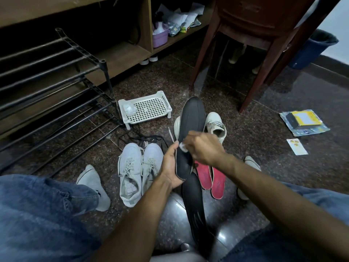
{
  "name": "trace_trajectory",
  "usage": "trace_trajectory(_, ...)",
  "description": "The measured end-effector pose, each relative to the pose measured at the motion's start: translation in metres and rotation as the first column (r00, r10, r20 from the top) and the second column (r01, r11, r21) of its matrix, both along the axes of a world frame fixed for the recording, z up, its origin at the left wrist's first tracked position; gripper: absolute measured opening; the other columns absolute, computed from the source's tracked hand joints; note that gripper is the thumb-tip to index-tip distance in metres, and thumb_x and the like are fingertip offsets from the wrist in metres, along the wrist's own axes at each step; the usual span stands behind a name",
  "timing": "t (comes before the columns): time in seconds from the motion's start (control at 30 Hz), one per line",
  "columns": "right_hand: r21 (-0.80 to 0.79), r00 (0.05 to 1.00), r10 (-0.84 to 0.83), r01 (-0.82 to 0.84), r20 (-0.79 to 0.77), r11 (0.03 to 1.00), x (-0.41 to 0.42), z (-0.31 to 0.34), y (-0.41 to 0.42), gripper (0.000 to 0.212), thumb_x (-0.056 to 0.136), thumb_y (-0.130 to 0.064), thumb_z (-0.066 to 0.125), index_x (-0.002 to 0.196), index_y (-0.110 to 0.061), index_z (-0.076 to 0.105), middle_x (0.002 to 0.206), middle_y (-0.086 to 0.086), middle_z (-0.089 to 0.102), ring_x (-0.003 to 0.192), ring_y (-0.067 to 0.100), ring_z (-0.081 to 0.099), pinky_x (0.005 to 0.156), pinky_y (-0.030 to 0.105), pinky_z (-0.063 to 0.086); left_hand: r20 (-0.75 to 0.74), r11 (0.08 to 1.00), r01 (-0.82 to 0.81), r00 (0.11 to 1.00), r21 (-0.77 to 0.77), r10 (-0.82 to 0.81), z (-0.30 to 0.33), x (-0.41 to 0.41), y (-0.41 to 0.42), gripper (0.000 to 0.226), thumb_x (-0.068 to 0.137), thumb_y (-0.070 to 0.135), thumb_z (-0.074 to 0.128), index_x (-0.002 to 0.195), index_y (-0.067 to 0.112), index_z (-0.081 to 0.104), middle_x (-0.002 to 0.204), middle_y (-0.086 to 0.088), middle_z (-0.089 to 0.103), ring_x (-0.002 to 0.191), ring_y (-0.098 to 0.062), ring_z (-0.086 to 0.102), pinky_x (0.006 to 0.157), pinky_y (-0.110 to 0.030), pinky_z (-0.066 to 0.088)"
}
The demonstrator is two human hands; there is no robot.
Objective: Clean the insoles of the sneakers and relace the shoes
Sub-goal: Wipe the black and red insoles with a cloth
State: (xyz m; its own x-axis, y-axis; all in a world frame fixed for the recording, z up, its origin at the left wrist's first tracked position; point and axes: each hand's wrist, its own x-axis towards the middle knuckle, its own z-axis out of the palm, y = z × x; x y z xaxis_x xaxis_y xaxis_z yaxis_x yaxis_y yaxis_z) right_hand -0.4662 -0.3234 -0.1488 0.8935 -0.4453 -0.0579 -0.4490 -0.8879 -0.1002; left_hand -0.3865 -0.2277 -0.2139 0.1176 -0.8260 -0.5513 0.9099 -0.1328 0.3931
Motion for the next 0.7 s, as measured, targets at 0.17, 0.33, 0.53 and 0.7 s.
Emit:
trace_trajectory(0.17,-0.001,0.988,-0.136,0.136,0.075,0.991,-0.006,0.004,-0.022,0.022,0.092,-0.032,0.046,0.097,-0.025,0.067,0.101,-0.003,0.060,0.093,0.029,0.064,0.068,0.036,0.045,0.031,0.998,0.029,0.999,-0.051,-0.027,0.006,0.005,-0.003,0.044,0.087,0.043,0.052,0.101,0.007,0.072,0.085,-0.012,0.068,0.067,-0.022,0.065,0.059,-0.029,0.052)
trace_trajectory(0.33,-0.056,0.980,0.174,-0.170,0.096,0.984,-0.018,-0.001,0.014,0.024,0.089,-0.034,0.045,0.082,-0.022,0.064,0.084,-0.002,0.057,0.071,0.026,0.065,0.046,0.032,0.037,0.069,0.999,0.028,0.997,0.021,-0.029,0.005,0.010,-0.010,0.050,0.094,0.047,0.043,0.081,0.013,0.078,0.076,-0.007,0.069,0.065,-0.019,0.066,0.061,-0.028,0.053)
trace_trajectory(0.53,-0.098,1.000,-0.016,0.016,-0.002,0.995,-0.002,0.019,-0.001,0.024,0.095,-0.035,0.044,0.097,-0.020,0.063,0.105,0.000,0.058,0.089,0.031,0.064,0.062,0.037,0.042,0.046,0.999,0.044,0.998,-0.014,-0.043,0.012,0.015,-0.012,0.048,0.096,0.039,0.043,0.076,0.011,0.076,0.072,-0.008,0.070,0.060,-0.019,0.066,0.055,-0.024,0.054)
trace_trajectory(0.7,-0.058,0.962,0.183,-0.198,-0.201,0.979,-0.008,0.019,0.034,0.020,0.095,-0.031,0.047,0.104,-0.018,0.059,0.112,0.002,0.058,0.096,0.031,0.063,0.062,0.036,0.035,0.039,1.000,-0.003,0.999,0.016,0.003,0.009,0.014,-0.007,0.050,0.089,0.046,0.048,0.115,0.009,0.069,0.104,-0.009,0.067,0.090,-0.023,0.062,0.078,-0.032,0.049)
